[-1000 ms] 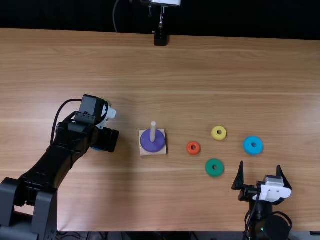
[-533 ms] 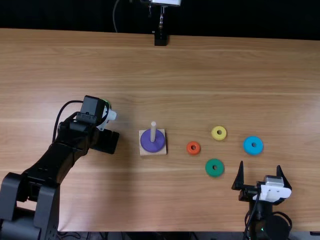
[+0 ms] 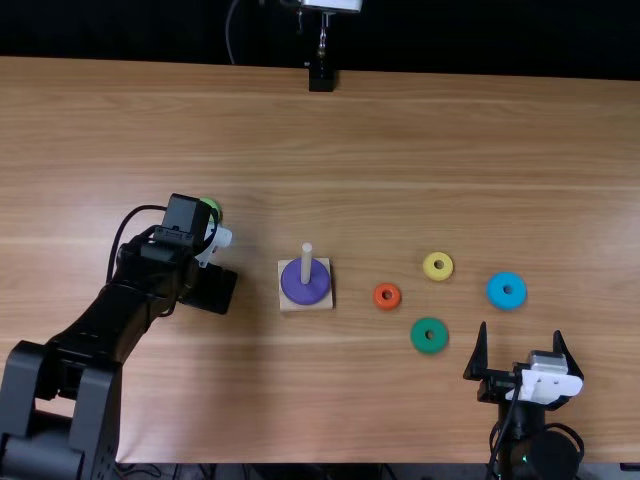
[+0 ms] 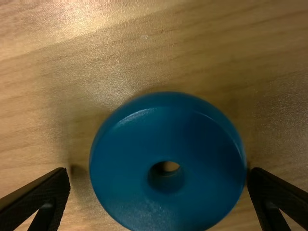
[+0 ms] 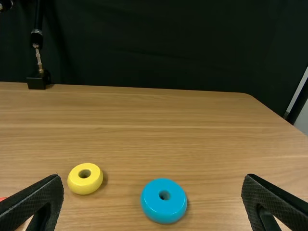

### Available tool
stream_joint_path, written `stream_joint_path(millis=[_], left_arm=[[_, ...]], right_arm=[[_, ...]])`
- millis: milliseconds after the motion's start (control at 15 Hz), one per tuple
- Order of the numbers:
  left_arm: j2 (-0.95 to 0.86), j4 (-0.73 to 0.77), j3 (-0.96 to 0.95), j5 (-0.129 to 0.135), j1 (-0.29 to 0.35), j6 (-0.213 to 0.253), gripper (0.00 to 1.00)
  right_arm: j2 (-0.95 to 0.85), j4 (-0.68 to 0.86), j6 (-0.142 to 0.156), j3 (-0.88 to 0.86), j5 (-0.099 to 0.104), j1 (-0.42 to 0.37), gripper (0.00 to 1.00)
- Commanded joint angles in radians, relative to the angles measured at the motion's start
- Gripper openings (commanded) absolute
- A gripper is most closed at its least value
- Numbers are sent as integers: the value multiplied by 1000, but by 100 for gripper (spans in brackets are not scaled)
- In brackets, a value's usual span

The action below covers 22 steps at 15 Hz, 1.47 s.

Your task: Build the Hanoi tower: stack the rings onto the peg from bottom to top in this color order: purple, dark blue, light blue, dark green, light green, yellow, orange.

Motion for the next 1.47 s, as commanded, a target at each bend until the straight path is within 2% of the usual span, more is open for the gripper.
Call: stream_joint_path(millis=[0,133,200,267,400,600,867,1000,1067,1200,1400], left_arm=[[20,-3,-26,0,-5,-2,78],[18,3,-26,2,-5,-5,27],[17,5,-26,2,-5,-7,8],[17,5,-26,2,-5,-15,0],[12,5,-24,-7,-8,-46,0],[-8,-10,28,-12,-13,-48,0],[-82,-176,198,-12,-62,-62,0],[-94,-310,302,-12,-68,-143,0],[-95,-376,356,-12,-83,-164,0],[-95,-478,462,-11,-106,-173,0],[-91,-593,603,-11,-146,-261,0]], right_arm=[[-7,-15,11,-10,6,-7,100],[-7,-15,11,-10,6,-7,100],[-7,-15,11,-10,6,-7,100],[-7,-15,11,-10,6,-7,100],[-7,-15,11,-10,6,-7,100],[-7,-15,11,-10,6,-7,100],[-7,-15,11,-10,6,-7,100],[-7,-15,11,-10,6,-7,100],[-7,-15,11,-10,6,-7,100],[-7,-15,11,-10,6,-7,100],[-7,-15,11,-10,6,-7,100]])
